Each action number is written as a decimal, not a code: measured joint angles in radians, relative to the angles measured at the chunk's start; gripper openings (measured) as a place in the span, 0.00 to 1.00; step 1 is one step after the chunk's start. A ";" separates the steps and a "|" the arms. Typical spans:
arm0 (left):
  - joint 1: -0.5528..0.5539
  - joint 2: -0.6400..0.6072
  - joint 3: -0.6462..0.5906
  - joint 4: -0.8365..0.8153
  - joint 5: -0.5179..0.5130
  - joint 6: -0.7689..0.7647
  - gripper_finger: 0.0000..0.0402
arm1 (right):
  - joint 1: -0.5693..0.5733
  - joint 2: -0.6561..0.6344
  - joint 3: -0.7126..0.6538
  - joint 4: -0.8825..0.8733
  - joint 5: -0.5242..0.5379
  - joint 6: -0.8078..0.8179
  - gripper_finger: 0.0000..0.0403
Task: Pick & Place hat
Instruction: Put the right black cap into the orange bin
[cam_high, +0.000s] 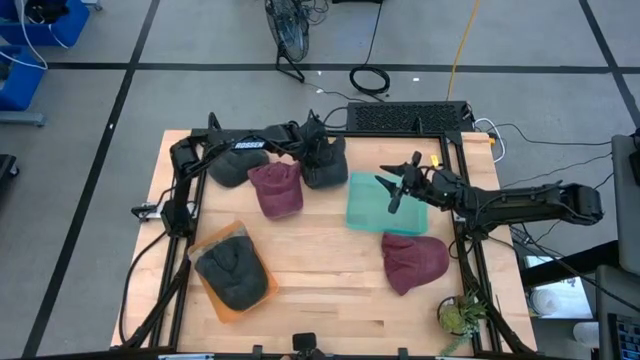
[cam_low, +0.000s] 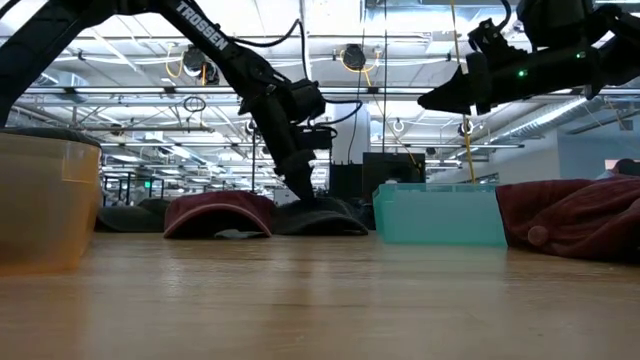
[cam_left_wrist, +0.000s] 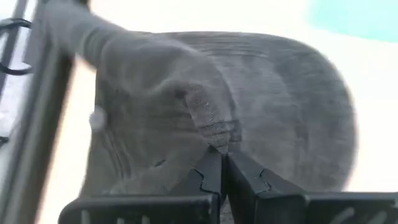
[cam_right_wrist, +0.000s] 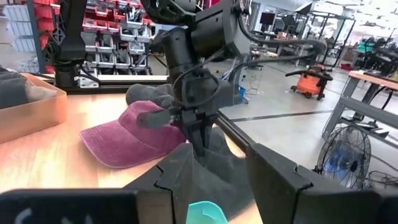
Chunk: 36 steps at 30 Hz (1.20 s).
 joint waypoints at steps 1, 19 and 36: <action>0.001 -0.011 0.000 0.000 0.000 0.000 0.03 | 0.000 -0.006 0.000 -0.003 0.002 -0.005 0.33; -0.072 -0.458 0.000 -0.297 -0.037 -0.091 0.01 | -0.001 -0.027 0.000 -0.012 0.004 -0.064 0.33; -0.483 -0.641 0.000 -0.842 -0.175 -0.699 0.02 | 0.000 -0.027 0.000 -0.031 -0.003 -0.027 0.33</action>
